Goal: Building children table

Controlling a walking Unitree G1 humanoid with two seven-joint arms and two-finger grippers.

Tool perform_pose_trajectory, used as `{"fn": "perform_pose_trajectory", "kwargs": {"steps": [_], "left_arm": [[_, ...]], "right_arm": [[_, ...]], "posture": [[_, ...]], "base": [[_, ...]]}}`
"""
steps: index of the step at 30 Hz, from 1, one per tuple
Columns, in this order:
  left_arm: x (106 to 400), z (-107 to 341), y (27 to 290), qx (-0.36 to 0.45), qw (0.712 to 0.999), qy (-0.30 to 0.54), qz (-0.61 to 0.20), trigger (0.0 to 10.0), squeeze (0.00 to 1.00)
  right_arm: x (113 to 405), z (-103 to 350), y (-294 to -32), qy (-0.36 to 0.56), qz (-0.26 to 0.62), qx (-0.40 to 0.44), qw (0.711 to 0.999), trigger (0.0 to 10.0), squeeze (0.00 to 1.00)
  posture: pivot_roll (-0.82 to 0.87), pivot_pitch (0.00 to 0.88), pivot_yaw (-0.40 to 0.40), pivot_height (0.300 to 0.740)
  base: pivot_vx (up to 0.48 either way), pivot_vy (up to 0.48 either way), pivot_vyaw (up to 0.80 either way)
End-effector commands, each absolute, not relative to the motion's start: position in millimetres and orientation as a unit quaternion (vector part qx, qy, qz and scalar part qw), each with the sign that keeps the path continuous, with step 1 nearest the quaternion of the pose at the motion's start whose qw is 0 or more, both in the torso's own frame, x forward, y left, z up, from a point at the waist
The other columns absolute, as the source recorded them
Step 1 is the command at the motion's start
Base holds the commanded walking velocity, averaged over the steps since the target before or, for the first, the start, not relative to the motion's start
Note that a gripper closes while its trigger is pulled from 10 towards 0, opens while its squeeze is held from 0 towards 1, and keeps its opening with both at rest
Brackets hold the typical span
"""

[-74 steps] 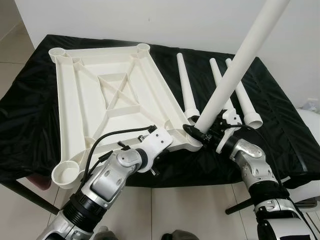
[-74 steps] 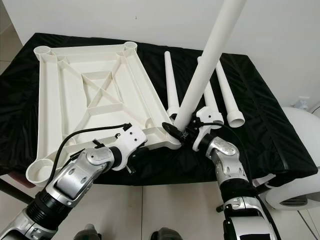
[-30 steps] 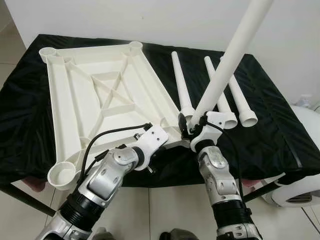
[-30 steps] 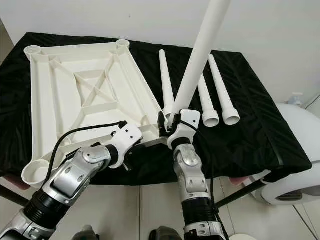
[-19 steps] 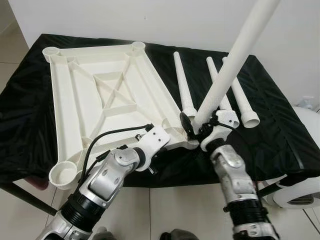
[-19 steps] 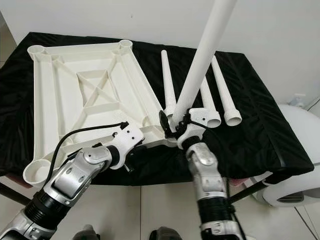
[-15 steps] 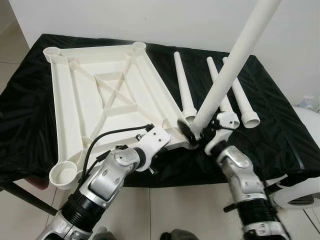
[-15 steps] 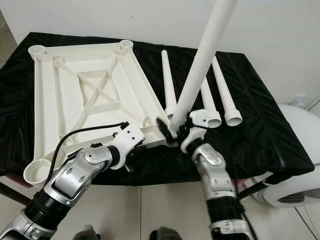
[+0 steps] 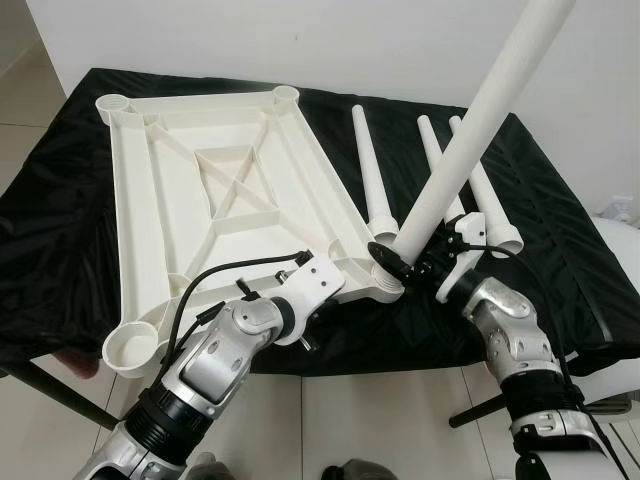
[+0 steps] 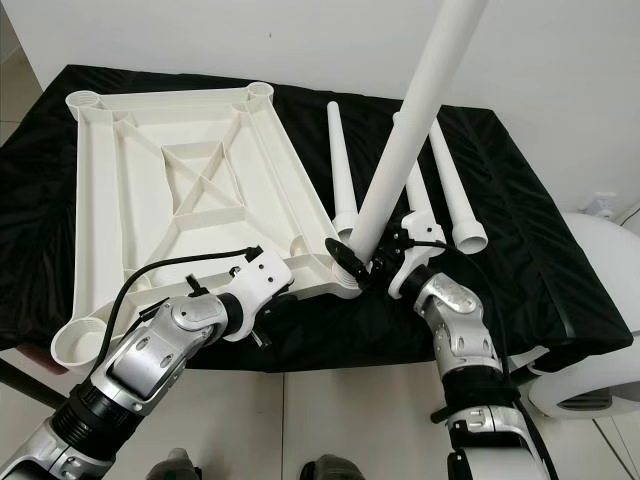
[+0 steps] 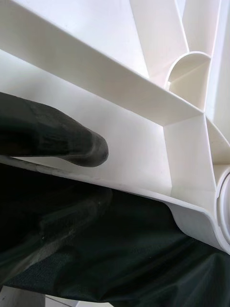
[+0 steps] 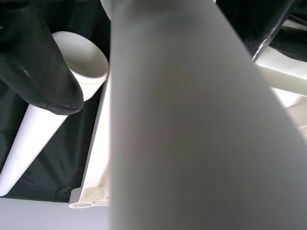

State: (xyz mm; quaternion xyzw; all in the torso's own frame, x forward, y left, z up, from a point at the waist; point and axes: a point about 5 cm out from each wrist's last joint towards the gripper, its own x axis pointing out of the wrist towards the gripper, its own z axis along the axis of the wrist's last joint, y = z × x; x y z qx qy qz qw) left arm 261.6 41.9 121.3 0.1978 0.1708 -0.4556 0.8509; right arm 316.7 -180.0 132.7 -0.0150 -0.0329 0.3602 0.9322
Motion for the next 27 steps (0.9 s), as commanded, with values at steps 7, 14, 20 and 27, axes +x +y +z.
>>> {"fn": "perform_pose_trajectory", "kwargs": {"steps": [7,14,20,27], "left_arm": [[254.4,116.9,33.1,0.19,0.826,0.18,-0.499,10.0,0.0],[253.4,116.4,33.7,0.189,0.826,0.181,-0.499,10.0,0.0],[253.8,117.5,33.6,0.188,0.827,0.18,-0.499,10.0,0.0],[253.4,117.3,34.8,0.187,0.829,0.181,-0.495,10.0,0.0]], "right_arm": [[316.3,127.0,-188.5,-0.018,0.387,-0.025,0.922,3.8,0.0],[311.7,124.5,-188.2,-0.025,0.401,-0.016,0.916,0.0,0.0],[314.1,119.6,-185.1,-0.009,0.37,-0.028,0.929,10.0,0.0],[317.1,120.9,-171.0,-0.025,0.301,-0.017,0.953,10.0,0.0]], "posture": [[0.0,0.0,-0.081,0.74],[0.0,0.0,-0.078,0.74],[0.0,0.011,-0.079,0.74],[0.01,0.017,-0.083,0.74]], "base": [[0.0,0.0,0.0],[0.0,0.0,0.0],[0.0,0.0,0.0],[0.0,0.0,0.0]]}}
